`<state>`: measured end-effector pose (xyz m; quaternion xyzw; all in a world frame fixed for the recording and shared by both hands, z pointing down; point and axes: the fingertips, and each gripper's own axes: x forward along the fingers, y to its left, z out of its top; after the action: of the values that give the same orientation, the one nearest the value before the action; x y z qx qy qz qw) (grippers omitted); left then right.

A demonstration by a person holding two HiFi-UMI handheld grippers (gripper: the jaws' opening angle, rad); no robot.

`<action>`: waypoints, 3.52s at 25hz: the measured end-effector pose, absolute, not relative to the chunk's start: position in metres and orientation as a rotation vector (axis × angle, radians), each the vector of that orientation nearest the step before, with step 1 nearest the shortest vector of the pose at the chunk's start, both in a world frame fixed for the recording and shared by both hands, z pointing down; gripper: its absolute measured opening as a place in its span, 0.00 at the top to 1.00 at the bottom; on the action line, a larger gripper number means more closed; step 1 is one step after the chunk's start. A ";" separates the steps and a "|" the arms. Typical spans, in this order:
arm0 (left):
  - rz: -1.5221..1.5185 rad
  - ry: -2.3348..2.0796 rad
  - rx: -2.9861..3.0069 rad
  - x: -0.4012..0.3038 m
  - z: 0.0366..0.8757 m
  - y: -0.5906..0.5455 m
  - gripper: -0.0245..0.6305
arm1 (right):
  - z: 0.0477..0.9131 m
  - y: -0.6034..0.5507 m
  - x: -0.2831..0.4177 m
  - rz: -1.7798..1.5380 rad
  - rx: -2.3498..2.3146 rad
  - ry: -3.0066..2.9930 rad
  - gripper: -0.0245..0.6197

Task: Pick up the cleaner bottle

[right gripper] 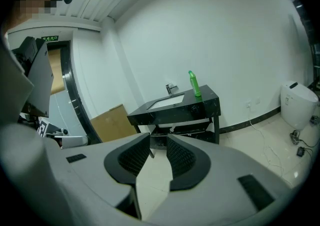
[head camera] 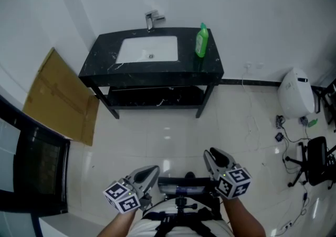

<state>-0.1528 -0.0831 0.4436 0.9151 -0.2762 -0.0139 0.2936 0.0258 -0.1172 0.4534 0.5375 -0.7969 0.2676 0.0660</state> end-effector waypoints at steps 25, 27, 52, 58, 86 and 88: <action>-0.072 -1.151 2.509 -0.132 0.412 -0.310 0.96 | 0.456 -0.362 0.056 0.804 1.450 -2.518 0.81; -0.069 -1.191 2.526 -0.134 0.408 -0.322 0.96 | 0.459 -0.371 0.056 0.820 1.442 -2.510 0.81; 0.017 -0.699 2.640 -0.215 0.419 -0.501 0.96 | 0.449 -0.521 0.011 0.777 1.893 -2.224 0.81; 0.027 -0.529 2.648 -0.223 0.420 -0.522 0.96 | 0.442 -0.530 0.010 0.751 2.014 -2.157 0.81; 0.030 -0.697 2.556 -0.057 0.424 -0.529 0.96 | 0.432 -0.561 0.146 0.681 1.824 -2.290 0.81; 0.035 -0.699 2.552 -0.059 0.423 -0.532 0.96 | 0.431 -0.564 0.145 0.670 1.829 -2.289 0.80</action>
<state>-0.0592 -0.5318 0.4230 0.9349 -0.2560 0.0130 0.2454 0.1447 -0.5638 0.4306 0.6072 -0.7598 0.2223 0.0677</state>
